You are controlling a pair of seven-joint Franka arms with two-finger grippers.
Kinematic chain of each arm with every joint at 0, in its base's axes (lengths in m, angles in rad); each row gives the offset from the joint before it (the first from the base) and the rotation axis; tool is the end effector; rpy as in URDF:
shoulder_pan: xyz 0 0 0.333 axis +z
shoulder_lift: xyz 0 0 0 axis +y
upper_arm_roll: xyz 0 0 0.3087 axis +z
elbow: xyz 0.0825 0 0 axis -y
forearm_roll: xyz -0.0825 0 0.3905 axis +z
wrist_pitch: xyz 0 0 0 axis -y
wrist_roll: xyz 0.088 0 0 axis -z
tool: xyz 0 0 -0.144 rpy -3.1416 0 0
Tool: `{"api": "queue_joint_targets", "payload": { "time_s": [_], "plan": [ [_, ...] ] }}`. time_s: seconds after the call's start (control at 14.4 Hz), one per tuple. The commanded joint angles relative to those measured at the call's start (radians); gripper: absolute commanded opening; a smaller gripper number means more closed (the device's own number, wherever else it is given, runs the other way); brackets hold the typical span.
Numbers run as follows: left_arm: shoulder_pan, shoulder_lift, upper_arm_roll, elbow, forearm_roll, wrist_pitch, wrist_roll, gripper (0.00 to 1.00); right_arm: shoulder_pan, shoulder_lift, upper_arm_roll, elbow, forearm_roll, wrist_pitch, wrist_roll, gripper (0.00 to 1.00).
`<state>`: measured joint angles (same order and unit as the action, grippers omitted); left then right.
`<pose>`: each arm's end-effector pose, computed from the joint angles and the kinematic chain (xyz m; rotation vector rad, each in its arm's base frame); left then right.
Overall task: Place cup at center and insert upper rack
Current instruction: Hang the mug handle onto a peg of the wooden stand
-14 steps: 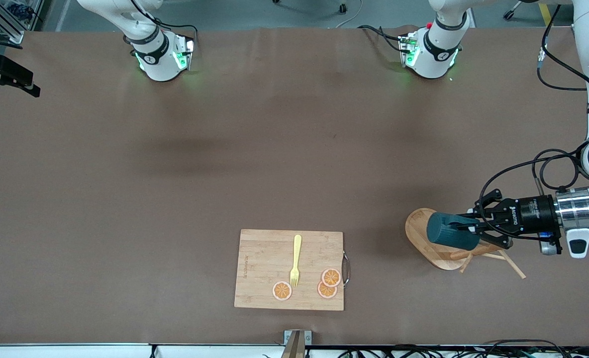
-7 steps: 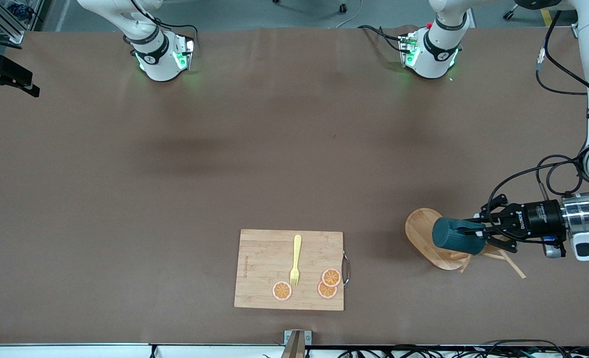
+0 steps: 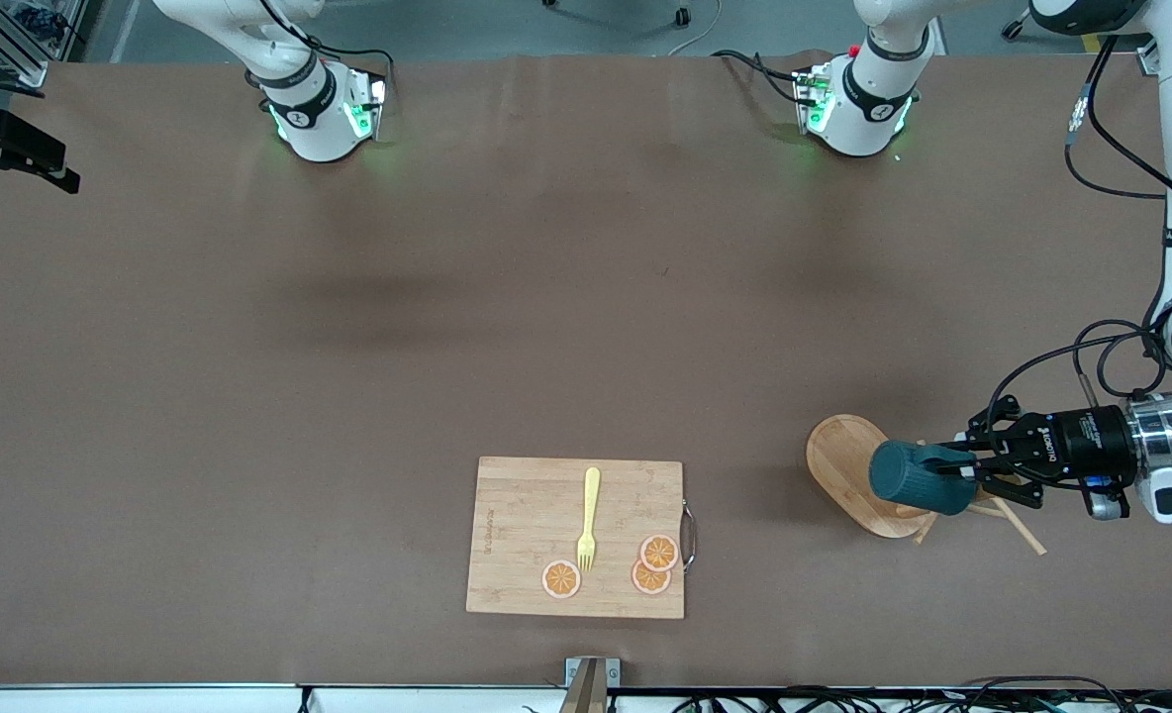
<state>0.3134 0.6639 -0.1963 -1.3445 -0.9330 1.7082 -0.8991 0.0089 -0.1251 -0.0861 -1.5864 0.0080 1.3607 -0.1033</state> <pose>0.7155 0.0076 0.3381 1.7188 1.3476 -0.7654 0.4941 -0.0397 0.6219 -3.1099 -0.0445 0.1540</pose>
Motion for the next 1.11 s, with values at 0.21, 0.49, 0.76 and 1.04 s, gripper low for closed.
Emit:
{"api": "queue_joint_targets", "payload": {
  "time_s": [0.21, 0.49, 0.76, 1.04],
  "plan": [
    [0.012, 0.011, -0.002, 0.008, -0.018, -0.019, 0.043, 0.1, 0.0, -0.027, 0.002, -0.026, -0.008, 0.0, -0.001, 1.0],
    [0.012, 0.017, -0.002, 0.01, -0.016, -0.019, 0.043, 0.33, -0.001, -0.025, 0.0, -0.026, -0.008, 0.001, -0.001, 1.0],
    [0.004, -0.001, -0.008, 0.013, -0.012, -0.019, 0.04, 1.0, -0.001, -0.025, 0.0, -0.026, -0.008, 0.0, -0.001, 1.0],
    [-0.005, -0.079, -0.014, 0.013, 0.025, -0.039, 0.04, 1.0, -0.001, -0.025, -0.001, -0.026, -0.008, 0.0, -0.001, 1.0]
  ]
}}
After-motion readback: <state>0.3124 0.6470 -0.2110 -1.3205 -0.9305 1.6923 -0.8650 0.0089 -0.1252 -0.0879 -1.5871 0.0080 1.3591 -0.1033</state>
